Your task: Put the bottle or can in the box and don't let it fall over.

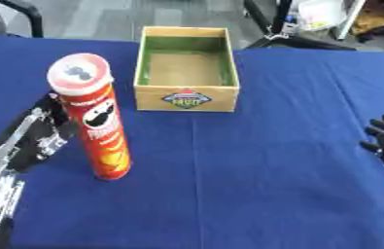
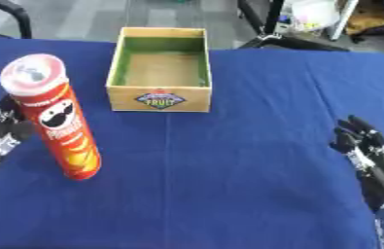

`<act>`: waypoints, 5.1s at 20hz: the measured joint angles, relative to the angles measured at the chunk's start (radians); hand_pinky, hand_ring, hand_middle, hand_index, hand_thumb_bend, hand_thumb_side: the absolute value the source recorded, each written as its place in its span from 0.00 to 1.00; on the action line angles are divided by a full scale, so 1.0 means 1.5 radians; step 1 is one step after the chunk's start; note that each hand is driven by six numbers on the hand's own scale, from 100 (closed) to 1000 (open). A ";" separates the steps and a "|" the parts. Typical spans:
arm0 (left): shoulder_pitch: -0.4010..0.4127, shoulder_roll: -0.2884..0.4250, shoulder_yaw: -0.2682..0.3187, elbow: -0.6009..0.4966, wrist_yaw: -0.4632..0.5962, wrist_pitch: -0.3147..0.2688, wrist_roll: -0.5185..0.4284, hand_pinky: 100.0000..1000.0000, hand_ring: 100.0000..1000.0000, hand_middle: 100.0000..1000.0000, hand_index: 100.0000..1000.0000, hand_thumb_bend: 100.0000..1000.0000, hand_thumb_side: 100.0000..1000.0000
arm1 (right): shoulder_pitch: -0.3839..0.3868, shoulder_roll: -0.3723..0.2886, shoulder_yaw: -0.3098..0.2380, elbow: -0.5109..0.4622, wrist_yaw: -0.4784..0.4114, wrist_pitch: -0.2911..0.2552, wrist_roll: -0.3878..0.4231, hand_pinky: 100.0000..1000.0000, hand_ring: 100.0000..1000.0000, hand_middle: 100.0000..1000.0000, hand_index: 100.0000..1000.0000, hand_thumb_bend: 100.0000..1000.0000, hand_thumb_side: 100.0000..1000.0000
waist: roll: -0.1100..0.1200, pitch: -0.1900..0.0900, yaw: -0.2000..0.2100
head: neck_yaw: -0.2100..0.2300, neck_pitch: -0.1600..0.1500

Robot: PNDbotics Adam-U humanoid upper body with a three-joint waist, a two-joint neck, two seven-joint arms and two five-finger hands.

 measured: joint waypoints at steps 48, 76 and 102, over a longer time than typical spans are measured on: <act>-0.030 -0.012 -0.032 0.035 -0.072 -0.024 0.012 0.55 0.80 0.86 1.00 0.25 0.50 | -0.003 0.000 0.000 0.000 -0.001 0.002 0.002 0.78 0.88 0.83 0.90 0.50 0.37 | -0.001 0.000 -0.003 | -0.008 -0.003; -0.036 -0.012 -0.046 0.037 -0.041 -0.020 0.038 0.02 0.30 0.30 0.63 0.00 0.45 | -0.003 0.000 0.000 0.000 -0.003 0.003 0.003 0.78 0.88 0.83 0.90 0.50 0.37 | 0.000 0.000 -0.004 | -0.009 -0.005; -0.320 0.005 -0.051 0.133 0.033 0.006 0.134 0.02 0.28 0.27 0.62 0.00 0.55 | -0.005 0.000 0.006 0.004 -0.006 0.003 0.010 0.78 0.88 0.83 0.90 0.50 0.37 | -0.003 0.002 -0.028 | -0.011 -0.012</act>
